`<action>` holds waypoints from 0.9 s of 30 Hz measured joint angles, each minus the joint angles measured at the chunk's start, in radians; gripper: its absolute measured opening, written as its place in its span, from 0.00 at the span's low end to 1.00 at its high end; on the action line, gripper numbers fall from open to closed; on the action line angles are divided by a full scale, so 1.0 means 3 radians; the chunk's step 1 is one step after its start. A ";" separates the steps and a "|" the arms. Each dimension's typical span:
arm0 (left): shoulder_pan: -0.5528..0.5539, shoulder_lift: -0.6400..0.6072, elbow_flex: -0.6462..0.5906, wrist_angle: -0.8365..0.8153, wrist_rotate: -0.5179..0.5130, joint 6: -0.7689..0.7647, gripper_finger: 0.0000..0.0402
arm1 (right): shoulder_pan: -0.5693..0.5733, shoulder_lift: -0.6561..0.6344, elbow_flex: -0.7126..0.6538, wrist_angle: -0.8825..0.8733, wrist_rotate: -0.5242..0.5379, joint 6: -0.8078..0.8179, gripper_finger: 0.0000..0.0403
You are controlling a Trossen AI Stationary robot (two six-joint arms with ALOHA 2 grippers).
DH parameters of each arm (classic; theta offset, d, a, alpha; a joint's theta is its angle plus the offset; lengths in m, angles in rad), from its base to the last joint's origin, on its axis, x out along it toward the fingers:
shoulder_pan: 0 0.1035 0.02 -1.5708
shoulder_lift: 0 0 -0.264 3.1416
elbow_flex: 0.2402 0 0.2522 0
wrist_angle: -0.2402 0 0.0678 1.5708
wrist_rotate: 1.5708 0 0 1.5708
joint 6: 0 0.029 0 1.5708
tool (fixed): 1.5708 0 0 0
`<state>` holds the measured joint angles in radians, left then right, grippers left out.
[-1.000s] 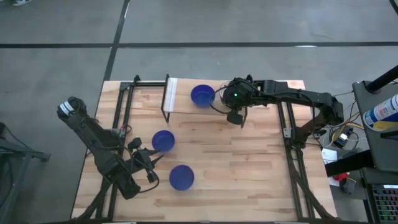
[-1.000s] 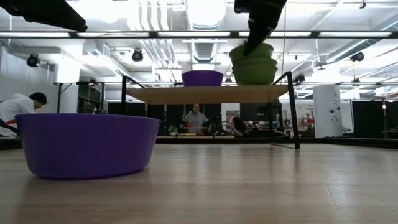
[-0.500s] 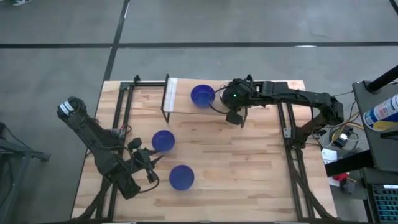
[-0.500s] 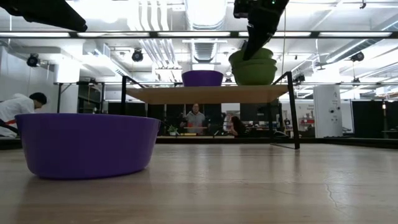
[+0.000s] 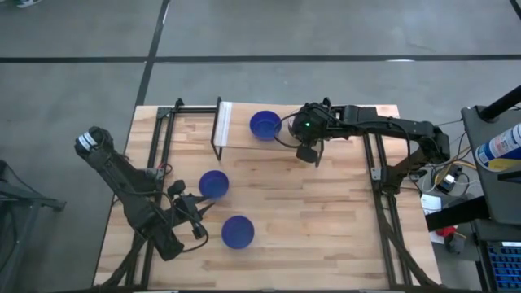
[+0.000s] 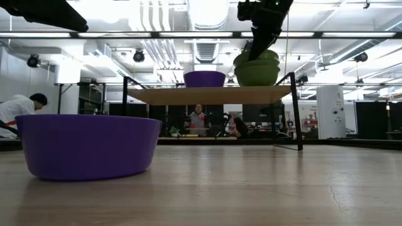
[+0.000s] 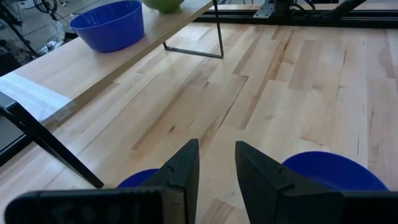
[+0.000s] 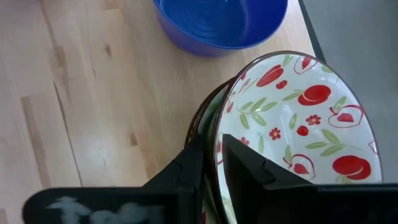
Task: Pick & Place Mini bowls
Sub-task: Stack the white patterned bowl on top of the stacked white patterned bowls on the shelf
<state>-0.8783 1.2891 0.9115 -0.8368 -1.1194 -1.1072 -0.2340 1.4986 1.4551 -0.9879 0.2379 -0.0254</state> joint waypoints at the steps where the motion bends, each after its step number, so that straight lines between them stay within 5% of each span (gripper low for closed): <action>1: -0.0001 0.0000 0.0000 0.0000 0.0000 0.0000 0.25 | 0.0000 0.0000 0.0004 -0.0001 0.0000 0.0000 0.15; 15: 0.0000 0.0000 -0.0001 -0.0001 -0.0003 0.0017 0.25 | 0.0006 -0.0112 0.0029 -0.0009 -0.0013 0.0068 0.32; 27: 0.0000 0.0000 -0.0001 -0.0003 -0.0003 0.0021 0.25 | 0.0016 -0.0187 0.0024 -0.0009 -0.0011 -0.0014 0.34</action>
<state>-0.8783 1.2892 0.9112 -0.8375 -1.1202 -1.1009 -0.2292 1.4425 1.4624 -0.9906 0.2345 -0.0297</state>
